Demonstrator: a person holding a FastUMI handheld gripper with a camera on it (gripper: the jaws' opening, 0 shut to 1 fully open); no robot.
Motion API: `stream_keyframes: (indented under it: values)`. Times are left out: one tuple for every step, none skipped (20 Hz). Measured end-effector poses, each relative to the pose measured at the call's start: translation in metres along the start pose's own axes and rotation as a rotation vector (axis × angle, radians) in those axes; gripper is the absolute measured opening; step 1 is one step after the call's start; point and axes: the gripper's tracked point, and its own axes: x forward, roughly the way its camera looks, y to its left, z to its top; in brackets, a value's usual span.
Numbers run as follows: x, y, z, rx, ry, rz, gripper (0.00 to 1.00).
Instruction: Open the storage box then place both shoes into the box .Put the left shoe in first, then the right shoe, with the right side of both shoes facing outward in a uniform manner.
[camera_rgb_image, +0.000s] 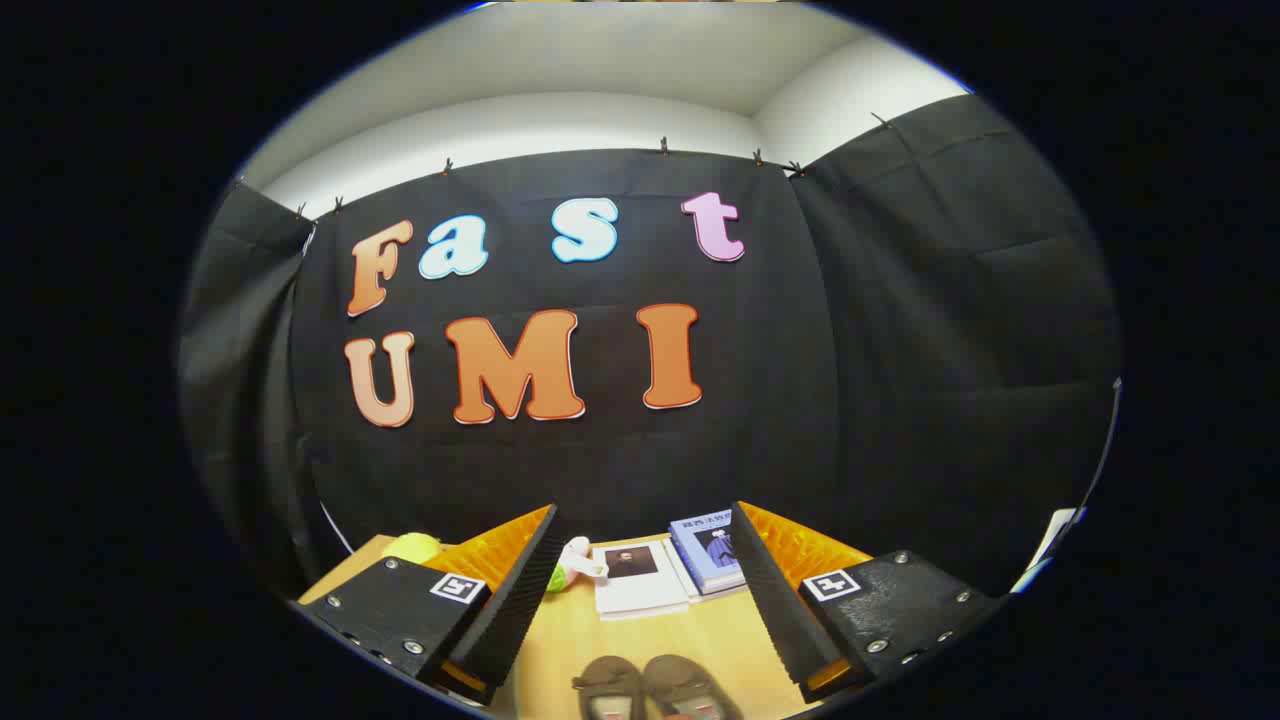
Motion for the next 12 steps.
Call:
stream_keyframes:
  values:
    - [-0.006, 0.003, 0.005, 0.018, -0.016, -0.005, 0.99]
    - [-0.009, 0.000, 0.004, 0.027, -0.015, -0.024, 0.99]
    - [-0.012, -0.004, 0.002, 0.022, -0.004, -0.042, 0.99]
    - [-0.014, -0.008, 0.000, 0.006, 0.009, -0.055, 0.99]
    - [-0.014, -0.012, 0.001, -0.014, 0.017, -0.060, 0.99]
    - [-0.013, -0.015, 0.005, -0.033, 0.018, -0.062, 0.99]
    - [-0.012, -0.017, 0.010, -0.048, 0.017, -0.064, 0.99]
    - [-0.009, -0.022, 0.013, -0.058, 0.018, -0.067, 0.99]
    - [-0.006, -0.023, 0.016, -0.059, 0.015, -0.064, 0.99]
    - [-0.005, -0.022, 0.021, -0.052, 0.008, -0.058, 0.99]
    - [-0.003, -0.021, 0.024, -0.041, 0.003, -0.051, 0.99]
    - [-0.001, -0.018, 0.024, -0.030, 0.003, -0.038, 0.99]
